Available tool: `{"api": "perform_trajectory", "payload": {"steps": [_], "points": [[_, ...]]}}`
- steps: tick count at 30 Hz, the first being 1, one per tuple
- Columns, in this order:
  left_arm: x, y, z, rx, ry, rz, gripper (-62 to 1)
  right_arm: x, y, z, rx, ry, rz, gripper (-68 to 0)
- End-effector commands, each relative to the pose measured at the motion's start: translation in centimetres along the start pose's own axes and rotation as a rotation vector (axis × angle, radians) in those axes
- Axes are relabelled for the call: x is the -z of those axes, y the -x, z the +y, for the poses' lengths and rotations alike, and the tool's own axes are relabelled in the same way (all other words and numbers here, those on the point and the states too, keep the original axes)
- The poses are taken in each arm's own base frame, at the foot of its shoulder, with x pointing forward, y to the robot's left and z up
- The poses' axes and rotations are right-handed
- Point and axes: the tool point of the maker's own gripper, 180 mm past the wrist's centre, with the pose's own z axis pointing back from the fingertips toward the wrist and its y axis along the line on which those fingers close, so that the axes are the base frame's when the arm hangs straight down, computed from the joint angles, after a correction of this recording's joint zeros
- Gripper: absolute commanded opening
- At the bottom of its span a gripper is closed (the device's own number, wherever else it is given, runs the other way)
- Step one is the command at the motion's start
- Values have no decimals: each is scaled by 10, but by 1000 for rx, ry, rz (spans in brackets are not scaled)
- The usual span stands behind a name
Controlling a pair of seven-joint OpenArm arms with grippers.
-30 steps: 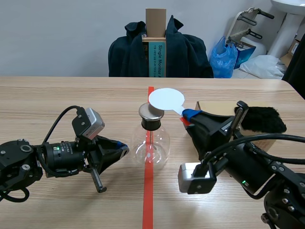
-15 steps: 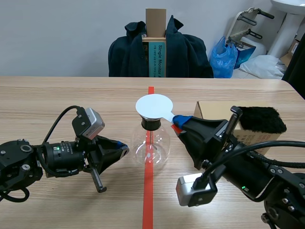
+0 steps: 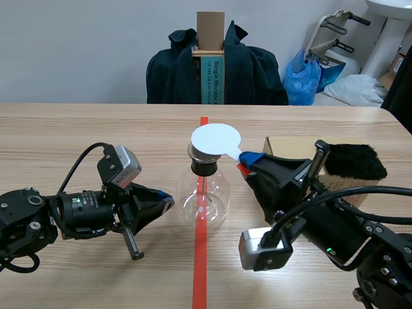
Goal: Do the electroscope experiment.
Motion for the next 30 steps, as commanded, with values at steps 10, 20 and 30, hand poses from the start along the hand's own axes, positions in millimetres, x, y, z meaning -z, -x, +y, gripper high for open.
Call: {"api": "perform_trajectory", "payload": {"steps": [10, 20, 30], "points": [[0, -10, 3, 0, -5, -33, -582, -4, 56, -13, -24, 38, 269, -668], [0, -10, 3, 0, -5, -33, -582, -27, 86, -20, -49, 72, 436, -669], [0, -9, 3, 0, -5, -32, -582, -58, 98, -4, -34, 38, 533, -668]]}}
